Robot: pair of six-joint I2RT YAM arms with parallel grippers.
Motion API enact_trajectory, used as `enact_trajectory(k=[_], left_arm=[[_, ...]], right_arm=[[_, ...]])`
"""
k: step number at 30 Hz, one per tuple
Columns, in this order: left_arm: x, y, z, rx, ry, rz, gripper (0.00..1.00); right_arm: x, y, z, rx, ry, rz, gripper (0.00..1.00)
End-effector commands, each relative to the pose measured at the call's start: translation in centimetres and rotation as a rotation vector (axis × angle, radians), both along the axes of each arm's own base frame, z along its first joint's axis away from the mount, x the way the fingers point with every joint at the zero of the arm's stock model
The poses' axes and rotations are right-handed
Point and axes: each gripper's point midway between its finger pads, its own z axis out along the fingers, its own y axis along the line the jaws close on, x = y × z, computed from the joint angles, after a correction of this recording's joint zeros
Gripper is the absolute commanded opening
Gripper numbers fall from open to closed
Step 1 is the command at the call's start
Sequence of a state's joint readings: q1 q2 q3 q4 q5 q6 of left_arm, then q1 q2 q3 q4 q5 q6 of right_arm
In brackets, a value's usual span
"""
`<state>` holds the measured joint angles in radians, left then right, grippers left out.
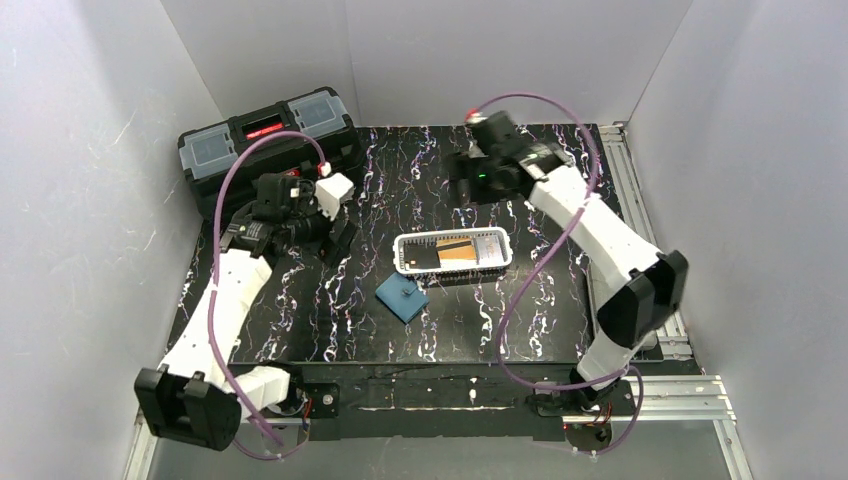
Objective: Put the credit cards into the card holder
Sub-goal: Reset both arms
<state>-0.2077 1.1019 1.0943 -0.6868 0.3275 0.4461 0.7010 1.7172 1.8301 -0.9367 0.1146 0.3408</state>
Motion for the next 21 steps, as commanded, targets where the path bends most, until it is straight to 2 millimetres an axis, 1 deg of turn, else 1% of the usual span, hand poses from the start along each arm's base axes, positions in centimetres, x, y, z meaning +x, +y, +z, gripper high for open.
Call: enact_trajectory(k=[1,2,4,7,8,10,12,13,14,15,16,17,18,19,21], left_arm=[[3.5,1.9,-0.7,-0.004,0.016,0.235,0.98],[4.1,2.7,-1.7,0.027,0.028,0.279,0.98],[4.8,4.0,-3.7,0.077,0.061,0.333,0.98],[5.7,5.1,-5.6,0.050,0.080,0.390,0.98],[6.0,5.2,-6.1,0.038,0.073,0.399,0.98],[6.7,5.6,-7.1,0.018,0.051,0.419,0.98],[7.4,6.1,-8.3,-0.005,0.039,0.444,0.98],[8.0,6.3,-8.7,-0.016,0.017,0.460,0.98],[8.3,6.7,-9.5,-0.024,0.013,0.479,0.98],[8.7,6.9,-10.0,-0.033,0.001,0.494,0.98],[9.3,7.3,-10.4,-0.044,-0.018,0.513,0.98],[9.6,7.6,-11.0,-0.053,-0.024,0.528,0.98],[10.2,7.7,-11.1,-0.071,-0.045,0.539,0.98],[10.6,7.8,-11.4,-0.085,-0.052,0.549,0.98],[11.1,7.6,-12.3,-0.110,-0.053,0.558,0.98]], right_arm=[[3.4,-7.1,-0.9,0.087,-0.009,-0.259,0.98],[4.0,-9.0,-1.5,0.091,-0.008,-0.321,0.98],[5.1,-13.4,-2.8,0.059,-0.021,-0.482,0.98],[5.6,-20.0,-5.4,-0.004,-0.011,-0.689,0.99],[5.7,-21.8,-6.3,-0.003,-0.017,-0.727,0.98],[5.9,-24.6,-7.6,0.012,-0.056,-0.770,0.98],[6.2,-26.7,-8.6,0.017,-0.142,-0.788,0.98],[6.3,-27.6,-8.8,0.015,-0.189,-0.792,0.98],[6.6,-28.6,-8.3,0.018,-0.268,-0.800,0.98],[6.7,-29.3,-8.4,0.006,-0.321,-0.804,0.98],[6.5,-29.9,-9.1,-0.015,-0.356,-0.806,0.98],[6.6,-30.5,-9.1,-0.027,-0.401,-0.819,0.98],[6.7,-31.1,-9.0,-0.037,-0.439,-0.847,0.98],[6.8,-31.7,-9.0,-0.049,-0.470,-0.874,0.98],[6.7,-32.9,-9.8,-0.095,-0.497,-0.922,0.98]])
